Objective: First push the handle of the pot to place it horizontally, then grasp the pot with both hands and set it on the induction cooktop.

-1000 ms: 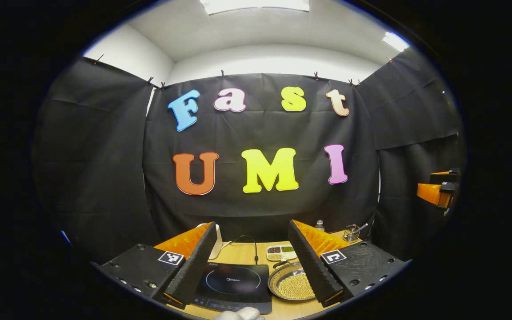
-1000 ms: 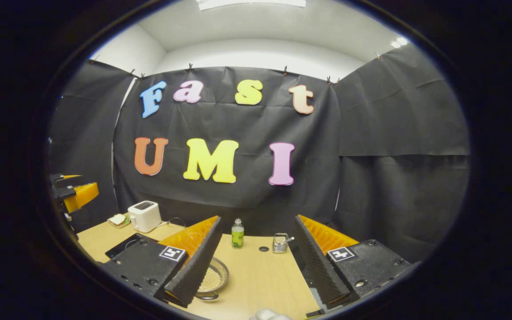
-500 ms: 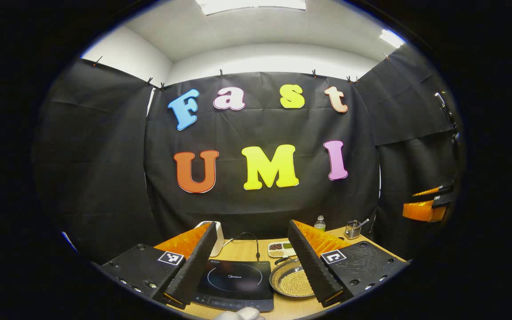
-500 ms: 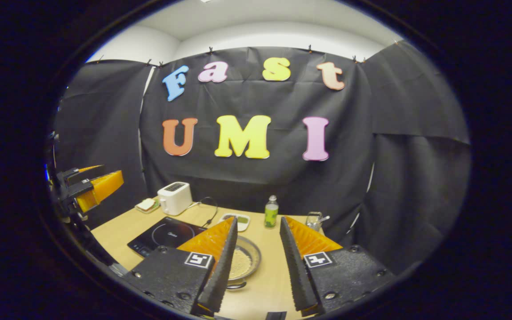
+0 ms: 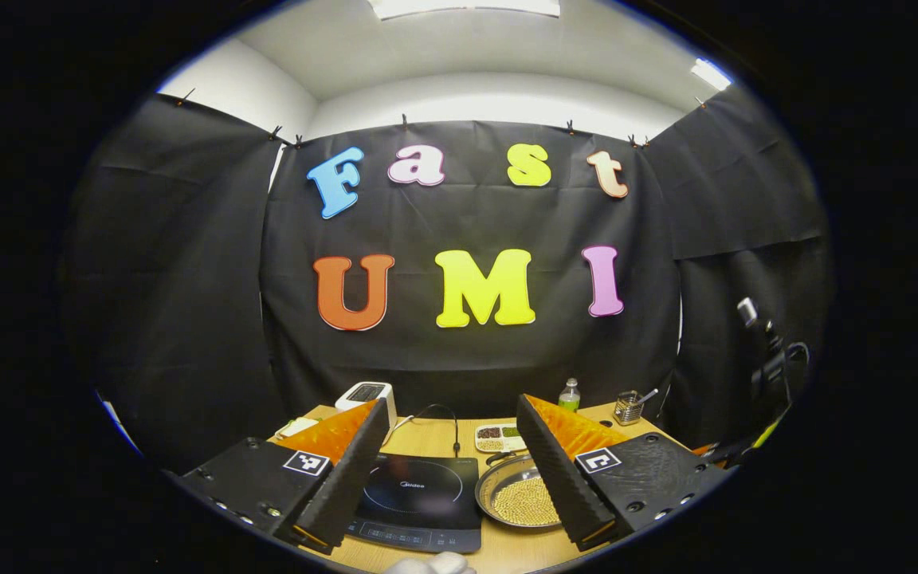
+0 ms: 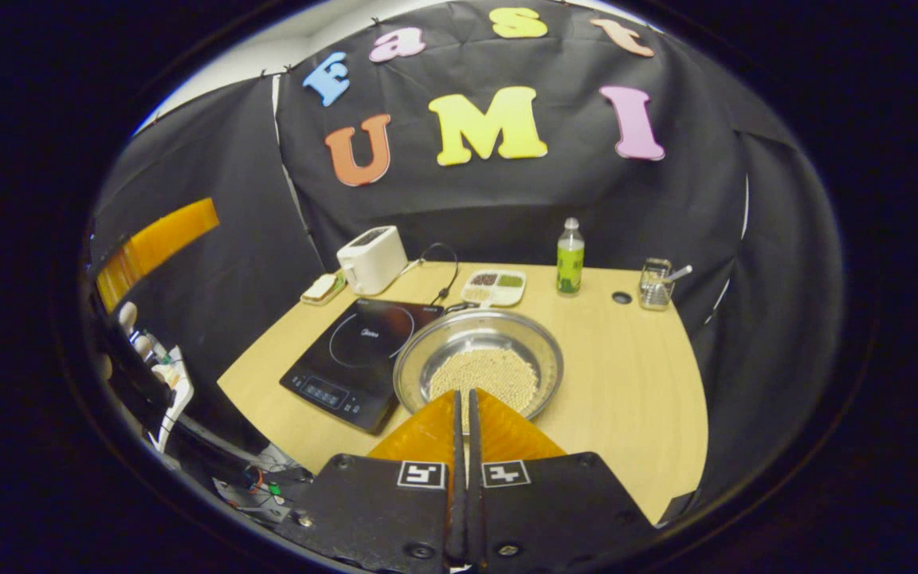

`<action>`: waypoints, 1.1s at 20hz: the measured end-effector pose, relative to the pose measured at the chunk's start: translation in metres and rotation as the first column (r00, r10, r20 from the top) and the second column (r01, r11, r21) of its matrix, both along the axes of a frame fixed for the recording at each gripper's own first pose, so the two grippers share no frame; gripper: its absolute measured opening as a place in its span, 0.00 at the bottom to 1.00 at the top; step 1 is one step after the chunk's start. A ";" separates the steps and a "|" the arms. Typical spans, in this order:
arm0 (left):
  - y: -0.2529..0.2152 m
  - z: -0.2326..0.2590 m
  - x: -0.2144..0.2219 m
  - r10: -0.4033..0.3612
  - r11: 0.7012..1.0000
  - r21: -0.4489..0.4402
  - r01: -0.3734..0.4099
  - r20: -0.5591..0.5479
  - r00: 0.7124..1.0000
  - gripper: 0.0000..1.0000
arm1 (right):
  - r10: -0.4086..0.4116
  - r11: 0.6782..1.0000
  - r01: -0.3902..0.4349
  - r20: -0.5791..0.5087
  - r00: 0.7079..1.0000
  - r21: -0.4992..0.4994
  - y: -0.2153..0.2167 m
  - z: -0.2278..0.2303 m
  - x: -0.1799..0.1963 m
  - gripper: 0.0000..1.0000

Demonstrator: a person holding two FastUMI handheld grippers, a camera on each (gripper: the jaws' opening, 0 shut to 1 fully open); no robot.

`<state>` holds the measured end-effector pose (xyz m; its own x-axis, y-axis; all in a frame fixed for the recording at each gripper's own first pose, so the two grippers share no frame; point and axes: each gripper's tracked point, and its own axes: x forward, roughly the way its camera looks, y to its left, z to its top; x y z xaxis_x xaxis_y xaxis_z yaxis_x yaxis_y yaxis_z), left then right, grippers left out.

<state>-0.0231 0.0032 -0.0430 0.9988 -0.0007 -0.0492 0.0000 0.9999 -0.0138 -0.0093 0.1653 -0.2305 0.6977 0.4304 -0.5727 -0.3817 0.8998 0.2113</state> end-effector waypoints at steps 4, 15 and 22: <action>0.011 -0.011 -0.003 0.026 1.000 0.003 -0.026 -0.027 0.999 0.96 | 0.035 0.997 -0.042 -0.123 0.992 -0.058 0.014 -0.065 -0.003 0.04; 0.038 -0.020 -0.001 0.076 0.997 -0.020 -0.077 -0.042 0.996 0.96 | 0.073 0.984 -0.112 -0.261 0.963 -0.139 0.050 -0.140 0.002 0.00; 0.046 -0.028 -0.001 0.071 0.997 -0.024 -0.072 -0.060 0.996 0.96 | 0.048 0.985 -0.094 -0.291 0.955 -0.146 0.059 -0.158 0.016 0.00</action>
<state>-0.0238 0.0494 -0.0707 0.9916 0.0687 -0.1092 -0.0732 0.9966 -0.0376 0.0063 0.2238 -0.3886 0.4658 0.3619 -0.8075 -0.3899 0.9031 0.1798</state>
